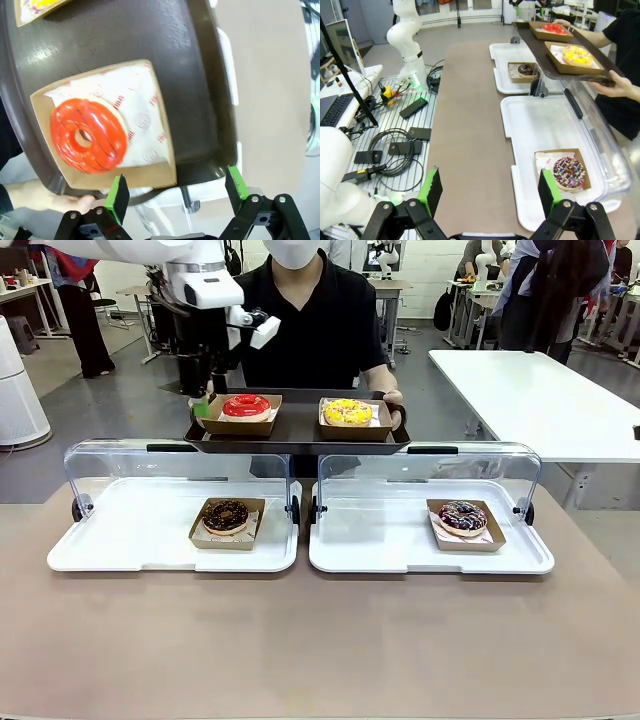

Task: Provide the desired donut to the person.
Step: Place the picked Paper togo box onto the Handle tray extended by the person.

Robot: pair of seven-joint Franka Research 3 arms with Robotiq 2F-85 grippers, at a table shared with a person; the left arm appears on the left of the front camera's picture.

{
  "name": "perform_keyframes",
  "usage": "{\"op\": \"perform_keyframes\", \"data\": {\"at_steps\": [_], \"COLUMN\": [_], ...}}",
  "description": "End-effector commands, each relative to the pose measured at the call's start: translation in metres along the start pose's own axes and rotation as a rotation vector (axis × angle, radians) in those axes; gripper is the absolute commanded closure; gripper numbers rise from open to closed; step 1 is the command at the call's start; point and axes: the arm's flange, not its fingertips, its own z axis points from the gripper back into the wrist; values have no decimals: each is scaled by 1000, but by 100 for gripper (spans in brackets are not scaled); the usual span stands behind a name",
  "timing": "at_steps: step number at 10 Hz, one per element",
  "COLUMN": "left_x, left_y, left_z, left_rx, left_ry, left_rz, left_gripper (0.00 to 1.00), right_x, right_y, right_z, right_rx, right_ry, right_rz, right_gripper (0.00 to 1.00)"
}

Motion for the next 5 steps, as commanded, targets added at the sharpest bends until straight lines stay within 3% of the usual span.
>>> {"op": "perform_keyframes", "data": {"at_steps": [1,3,5], "left_x": [-51,-110,-156], "left_y": [-65,-124,-155], "left_z": [16,21,11], "left_rx": [16,53,74], "left_ry": [-9,-62,-90], "left_rz": [-76,-88,-47], "left_gripper": [0,0,0], "right_x": [-1,-1,-1], "right_y": [0,0,0], "right_z": [-1,-1,-1], "right_rx": [-2,-2,-2], "right_ry": [-19,-19,-19], "right_rz": [11,11,11], "right_gripper": [0,0,0]}}
